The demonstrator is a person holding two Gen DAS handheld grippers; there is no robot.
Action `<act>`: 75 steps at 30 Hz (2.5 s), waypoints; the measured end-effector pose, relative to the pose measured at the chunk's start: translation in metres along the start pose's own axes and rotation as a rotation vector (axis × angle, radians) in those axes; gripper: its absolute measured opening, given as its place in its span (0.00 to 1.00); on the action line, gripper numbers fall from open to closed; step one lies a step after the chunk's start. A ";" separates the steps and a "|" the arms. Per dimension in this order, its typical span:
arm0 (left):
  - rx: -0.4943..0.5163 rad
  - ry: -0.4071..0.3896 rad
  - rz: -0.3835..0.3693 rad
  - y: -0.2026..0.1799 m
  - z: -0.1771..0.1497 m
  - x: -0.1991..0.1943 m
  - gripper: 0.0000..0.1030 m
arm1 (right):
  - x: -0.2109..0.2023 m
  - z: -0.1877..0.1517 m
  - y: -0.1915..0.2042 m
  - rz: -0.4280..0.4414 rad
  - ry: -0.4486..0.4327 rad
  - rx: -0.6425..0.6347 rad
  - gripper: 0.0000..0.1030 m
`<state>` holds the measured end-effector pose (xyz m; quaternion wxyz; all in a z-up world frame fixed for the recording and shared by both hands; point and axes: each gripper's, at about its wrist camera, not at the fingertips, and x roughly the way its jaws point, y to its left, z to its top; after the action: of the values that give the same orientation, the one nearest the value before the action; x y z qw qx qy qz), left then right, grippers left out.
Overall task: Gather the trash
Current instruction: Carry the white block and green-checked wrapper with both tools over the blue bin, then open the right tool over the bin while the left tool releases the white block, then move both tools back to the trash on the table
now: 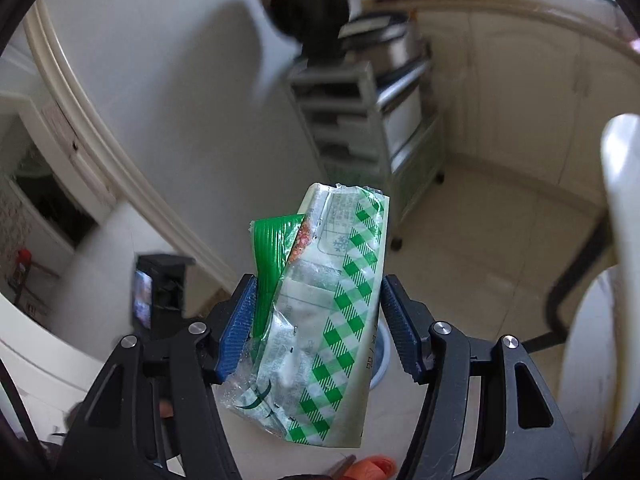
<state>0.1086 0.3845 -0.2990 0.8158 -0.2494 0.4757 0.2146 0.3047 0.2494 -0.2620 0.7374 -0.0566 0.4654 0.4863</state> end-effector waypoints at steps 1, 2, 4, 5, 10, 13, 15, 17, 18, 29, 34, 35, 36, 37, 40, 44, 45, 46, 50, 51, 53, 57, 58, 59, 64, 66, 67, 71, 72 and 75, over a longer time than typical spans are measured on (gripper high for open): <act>-0.013 0.006 -0.001 0.005 0.004 0.004 0.32 | 0.014 -0.002 0.001 0.012 0.019 0.008 0.58; -0.026 0.013 0.006 0.011 0.007 0.008 0.40 | 0.032 -0.003 0.004 0.016 0.047 0.006 0.58; -0.051 0.019 0.013 0.022 0.013 0.014 0.46 | 0.053 -0.005 0.004 0.028 0.084 0.013 0.58; -0.066 0.018 0.015 0.028 0.015 0.015 0.49 | 0.066 -0.005 0.005 0.036 0.108 0.015 0.58; -0.130 0.002 0.035 0.051 0.015 0.012 0.58 | 0.115 -0.016 0.012 0.075 0.193 0.039 0.60; -0.143 -0.022 0.062 0.054 0.009 0.003 0.59 | 0.133 -0.023 0.020 0.095 0.220 0.033 0.63; -0.150 -0.030 0.051 0.052 0.005 -0.003 0.59 | 0.141 -0.027 0.020 0.092 0.230 0.035 0.67; -0.157 -0.039 0.053 0.052 0.005 -0.007 0.60 | 0.145 -0.027 0.019 0.097 0.237 0.057 0.72; -0.156 -0.042 0.045 0.051 0.002 -0.012 0.60 | 0.143 -0.027 0.018 0.094 0.230 0.065 0.71; -0.052 -0.137 -0.031 0.002 0.002 -0.056 0.60 | 0.001 -0.011 0.017 -0.160 -0.093 0.004 0.90; 0.023 -0.216 -0.078 -0.034 -0.002 -0.089 0.63 | -0.083 -0.011 0.013 -0.231 -0.255 0.008 0.94; 0.040 -0.230 -0.088 -0.041 -0.005 -0.097 0.63 | -0.098 -0.012 0.012 -0.255 -0.277 0.008 0.97; 0.059 -0.252 -0.100 -0.052 -0.008 -0.107 0.63 | -0.112 -0.012 0.012 -0.283 -0.296 0.008 0.98; 0.077 -0.269 -0.104 -0.060 -0.009 -0.113 0.64 | -0.130 -0.017 0.009 -0.309 -0.330 0.015 0.99; 0.153 -0.328 -0.136 -0.093 -0.016 -0.139 0.71 | -0.172 -0.018 0.002 -0.377 -0.375 0.051 1.00; 0.252 -0.398 -0.199 -0.142 -0.027 -0.167 0.75 | -0.233 -0.028 -0.025 -0.451 -0.458 0.117 1.00; 0.282 -0.411 -0.218 -0.157 -0.029 -0.174 0.76 | -0.250 -0.034 -0.033 -0.484 -0.484 0.133 1.00; 0.310 -0.425 -0.239 -0.173 -0.031 -0.179 0.78 | -0.263 -0.037 -0.042 -0.511 -0.505 0.148 1.00; 0.433 -0.453 -0.291 -0.234 -0.037 -0.189 0.86 | -0.322 -0.060 -0.087 -0.626 -0.555 0.253 1.00; 0.478 -0.447 -0.300 -0.255 -0.041 -0.188 0.86 | -0.334 -0.067 -0.101 -0.661 -0.551 0.285 1.00; 0.533 -0.431 -0.329 -0.285 -0.044 -0.181 0.89 | -0.356 -0.082 -0.129 -0.707 -0.548 0.353 1.00; 0.664 -0.369 -0.355 -0.346 -0.059 -0.160 0.89 | -0.388 -0.113 -0.173 -0.755 -0.523 0.432 1.00; 0.684 -0.349 -0.359 -0.356 -0.062 -0.155 0.89 | -0.393 -0.119 -0.182 -0.764 -0.511 0.445 1.00; 0.701 -0.330 -0.364 -0.368 -0.063 -0.149 0.89 | -0.396 -0.124 -0.192 -0.771 -0.494 0.456 1.00; 0.752 -0.254 -0.346 -0.415 -0.072 -0.118 0.89 | -0.406 -0.151 -0.232 -0.790 -0.429 0.493 1.00; 0.756 -0.220 -0.338 -0.434 -0.067 -0.102 0.89 | -0.405 -0.159 -0.248 -0.785 -0.390 0.508 1.00; 0.759 -0.211 -0.329 -0.443 -0.065 -0.096 0.89 | -0.403 -0.161 -0.254 -0.781 -0.381 0.513 1.00; 0.771 -0.186 -0.287 -0.478 -0.048 -0.070 0.87 | -0.388 -0.166 -0.271 -0.755 -0.350 0.529 1.00; 0.772 -0.187 -0.263 -0.486 -0.043 -0.065 0.87 | -0.385 -0.166 -0.274 -0.751 -0.341 0.529 1.00; 0.772 -0.163 -0.234 -0.509 -0.012 -0.039 0.85 | -0.377 -0.161 -0.280 -0.741 -0.326 0.522 1.00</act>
<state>0.3822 -0.0260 -0.1661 0.9033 0.0404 0.4236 -0.0545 0.3835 -0.2334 -0.1762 0.9140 0.0454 0.3987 0.0602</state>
